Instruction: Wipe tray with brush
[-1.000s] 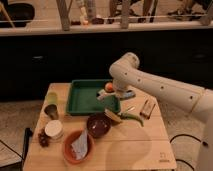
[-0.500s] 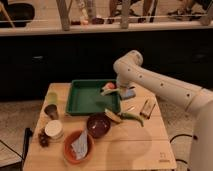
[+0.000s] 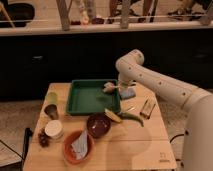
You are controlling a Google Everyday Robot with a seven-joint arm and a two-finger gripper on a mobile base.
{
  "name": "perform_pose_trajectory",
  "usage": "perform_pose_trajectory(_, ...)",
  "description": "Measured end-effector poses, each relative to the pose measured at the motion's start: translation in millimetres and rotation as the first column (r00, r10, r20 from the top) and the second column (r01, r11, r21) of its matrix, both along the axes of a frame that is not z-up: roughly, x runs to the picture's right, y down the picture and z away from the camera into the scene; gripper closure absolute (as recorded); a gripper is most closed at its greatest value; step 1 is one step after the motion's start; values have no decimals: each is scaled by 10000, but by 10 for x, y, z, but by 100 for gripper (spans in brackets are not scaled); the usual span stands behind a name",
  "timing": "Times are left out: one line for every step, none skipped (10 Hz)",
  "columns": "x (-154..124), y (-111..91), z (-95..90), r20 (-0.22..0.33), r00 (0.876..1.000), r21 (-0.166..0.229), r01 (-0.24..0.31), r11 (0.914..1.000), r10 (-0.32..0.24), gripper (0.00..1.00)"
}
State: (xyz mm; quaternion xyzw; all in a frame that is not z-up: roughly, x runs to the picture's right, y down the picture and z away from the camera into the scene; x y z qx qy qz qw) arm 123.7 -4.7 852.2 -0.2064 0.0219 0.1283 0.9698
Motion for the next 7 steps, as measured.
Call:
perform_pose_trajectory(12,-15,30,-20,10000,22,-5,10000,5,97)
perform_pose_trajectory(-13,-28,63,-4,10000,20,22,10000,-22,97)
perform_pose_trajectory(-30,-51,104,10,10000,17,52,10000,-52,97)
perform_pose_trajectory(-23,-64,134,-2,10000,-3,67,10000,-67,97)
perform_pose_trajectory(-8,-85,169,-11,10000,-13,83,10000,-83,97)
perform_pose_trajectory(-5,-96,189,-12,10000,-16,97,10000,-97,97)
perform_pose_trajectory(-25,-118,209,14,9999,-9,132,9999,-132,97)
